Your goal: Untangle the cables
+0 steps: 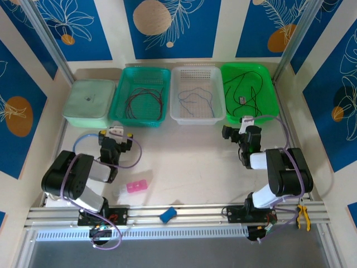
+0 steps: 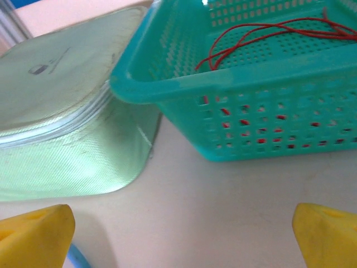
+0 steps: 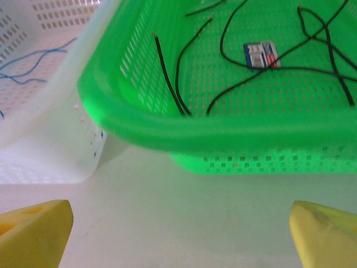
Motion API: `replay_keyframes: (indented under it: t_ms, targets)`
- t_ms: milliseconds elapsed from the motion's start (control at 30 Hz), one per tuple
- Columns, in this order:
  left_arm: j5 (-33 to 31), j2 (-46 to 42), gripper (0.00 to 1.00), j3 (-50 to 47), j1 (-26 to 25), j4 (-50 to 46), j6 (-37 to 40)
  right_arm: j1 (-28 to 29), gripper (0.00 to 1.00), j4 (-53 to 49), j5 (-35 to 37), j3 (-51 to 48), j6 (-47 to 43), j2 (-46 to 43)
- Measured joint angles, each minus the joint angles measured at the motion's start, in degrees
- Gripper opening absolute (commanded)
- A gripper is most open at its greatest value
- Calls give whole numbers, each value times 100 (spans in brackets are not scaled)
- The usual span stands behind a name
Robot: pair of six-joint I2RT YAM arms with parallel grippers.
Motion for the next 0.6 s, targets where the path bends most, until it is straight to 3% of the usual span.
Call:
replay_keyframes:
  t_ms: [233, 600]
  targets:
    - [26, 37, 99, 623, 280, -588, -354, -9, 99, -26, 0, 63, -39, 0]
    - [50, 37, 99, 656, 313, -846, -501, -11, 99, -46, -22, 63, -83, 0]
